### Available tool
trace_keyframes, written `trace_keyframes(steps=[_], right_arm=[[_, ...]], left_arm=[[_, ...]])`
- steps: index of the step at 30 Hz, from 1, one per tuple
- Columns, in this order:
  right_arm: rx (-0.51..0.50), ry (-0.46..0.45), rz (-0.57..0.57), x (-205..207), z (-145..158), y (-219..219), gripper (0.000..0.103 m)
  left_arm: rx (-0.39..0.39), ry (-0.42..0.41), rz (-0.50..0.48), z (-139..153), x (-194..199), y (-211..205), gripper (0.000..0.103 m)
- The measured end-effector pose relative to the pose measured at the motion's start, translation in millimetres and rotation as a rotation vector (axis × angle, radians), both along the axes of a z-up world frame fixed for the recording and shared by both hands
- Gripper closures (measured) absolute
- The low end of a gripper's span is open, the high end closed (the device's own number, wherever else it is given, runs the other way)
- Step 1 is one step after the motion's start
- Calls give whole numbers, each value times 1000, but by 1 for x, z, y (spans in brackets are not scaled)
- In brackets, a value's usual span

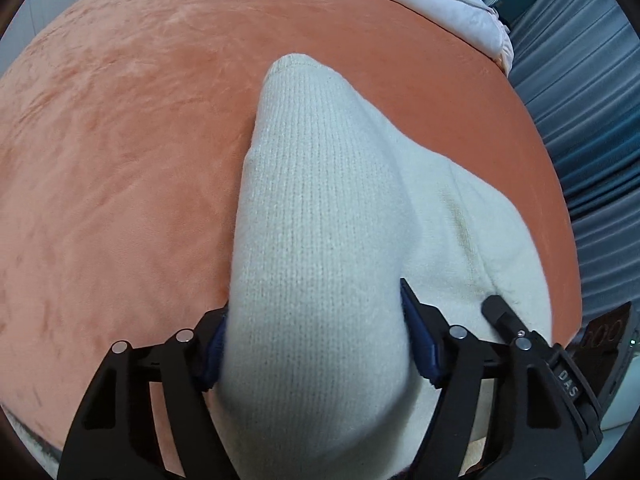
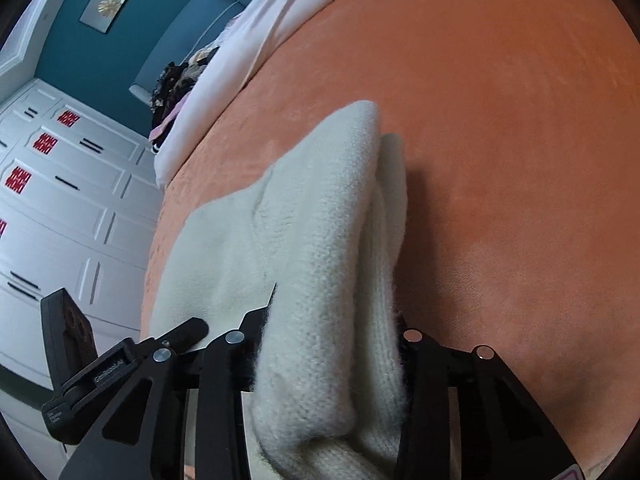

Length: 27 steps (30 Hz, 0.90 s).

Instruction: Fold small clothes

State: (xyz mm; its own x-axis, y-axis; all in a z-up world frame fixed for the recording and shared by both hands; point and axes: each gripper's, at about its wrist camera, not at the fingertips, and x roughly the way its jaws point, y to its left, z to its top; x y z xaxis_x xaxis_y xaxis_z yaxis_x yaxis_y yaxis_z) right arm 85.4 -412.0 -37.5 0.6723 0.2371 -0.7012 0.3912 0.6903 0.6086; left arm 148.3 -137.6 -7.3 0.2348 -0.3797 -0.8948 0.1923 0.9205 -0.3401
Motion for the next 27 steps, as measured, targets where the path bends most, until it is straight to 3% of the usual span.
trace_keyframes(steps=[4,7,9,11,14,15,17,20,24,27], right_arm=[[-30,4,41,-26,20,16,67],[17,56,39,-58,7,20,65],[68,103,25,-79,-15,21,56],[142,119,-8,-92,-35,17,49],[214,112,-49,-92,-47,13,48],[205,120,-53,-88,-44,14,55],[135,110,-29,-82,-28,21,65],[40,14,27,-76,19,37,67],[-56,-111,57,-75,84,58,67],[-128,-241,78,-81,140,74,67]], left_arm=[[-12,68,-16,3,-27,13,34],[-22,139,-28,-12,-53,27,31],[-26,162,-8,-28,-65,39,17],[-86,167,13,-38,-65,45,11],[-124,201,36,-44,-53,45,13],[-116,194,29,-40,-51,44,20],[-84,145,0,-22,-50,36,31],[-109,76,-16,10,-52,39,42],[-207,-18,-7,65,-53,55,45],[-277,-147,-24,122,-59,69,45]])
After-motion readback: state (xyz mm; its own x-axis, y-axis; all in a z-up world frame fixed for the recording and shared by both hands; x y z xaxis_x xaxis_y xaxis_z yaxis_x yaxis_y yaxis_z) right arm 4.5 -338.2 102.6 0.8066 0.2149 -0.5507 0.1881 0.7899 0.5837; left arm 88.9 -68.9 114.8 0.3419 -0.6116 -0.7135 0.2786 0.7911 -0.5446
